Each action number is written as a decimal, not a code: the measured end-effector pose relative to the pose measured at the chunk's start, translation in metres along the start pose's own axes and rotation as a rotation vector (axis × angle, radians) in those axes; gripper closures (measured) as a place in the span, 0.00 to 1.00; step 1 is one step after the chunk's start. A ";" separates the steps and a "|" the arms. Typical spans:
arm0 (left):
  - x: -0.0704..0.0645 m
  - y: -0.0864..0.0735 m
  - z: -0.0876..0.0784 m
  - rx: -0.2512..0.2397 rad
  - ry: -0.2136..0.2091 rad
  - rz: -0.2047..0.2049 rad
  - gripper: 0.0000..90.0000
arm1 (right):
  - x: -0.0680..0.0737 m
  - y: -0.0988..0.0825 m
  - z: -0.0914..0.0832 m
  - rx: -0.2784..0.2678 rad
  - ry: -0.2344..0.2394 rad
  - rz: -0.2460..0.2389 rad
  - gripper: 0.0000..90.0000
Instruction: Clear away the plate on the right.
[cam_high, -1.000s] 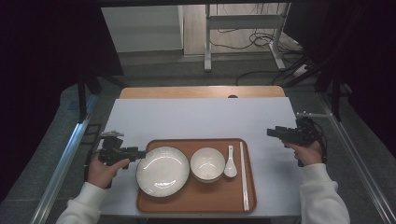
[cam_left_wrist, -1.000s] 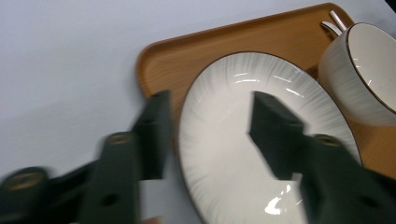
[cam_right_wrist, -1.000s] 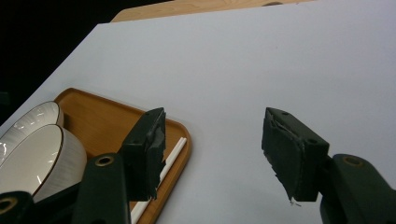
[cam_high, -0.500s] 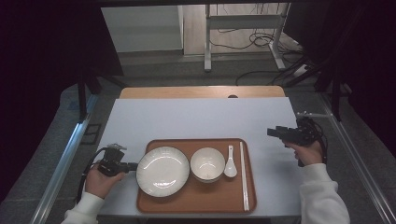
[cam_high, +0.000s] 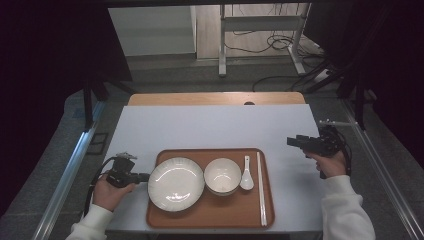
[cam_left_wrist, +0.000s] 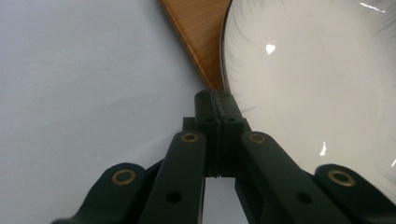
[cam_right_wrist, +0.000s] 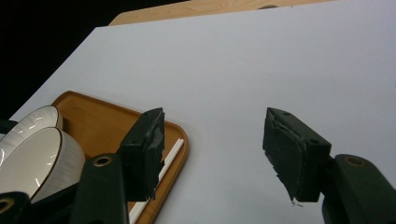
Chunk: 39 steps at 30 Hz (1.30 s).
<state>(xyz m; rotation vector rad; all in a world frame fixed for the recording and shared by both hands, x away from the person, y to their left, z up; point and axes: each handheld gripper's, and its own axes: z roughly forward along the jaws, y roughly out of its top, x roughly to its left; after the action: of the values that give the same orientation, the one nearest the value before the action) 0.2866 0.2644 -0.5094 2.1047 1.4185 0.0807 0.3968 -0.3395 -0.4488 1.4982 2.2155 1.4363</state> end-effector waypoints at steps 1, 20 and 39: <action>0.001 0.000 0.000 -0.008 0.004 -0.008 1.00 | 0.000 0.000 0.000 -0.001 0.000 0.000 0.44; -0.017 0.026 -0.028 -0.241 0.077 0.062 0.50 | 0.011 -0.002 0.007 0.029 0.005 -0.077 0.37; -0.031 0.029 -0.033 -0.294 0.060 0.103 0.28 | 0.048 -0.038 0.001 0.108 -0.060 -0.263 0.36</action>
<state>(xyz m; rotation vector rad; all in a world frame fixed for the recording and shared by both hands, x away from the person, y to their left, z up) 0.2850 0.2448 -0.4591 1.9424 1.2461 0.3737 0.3472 -0.3051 -0.4591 1.2031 2.3801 1.1954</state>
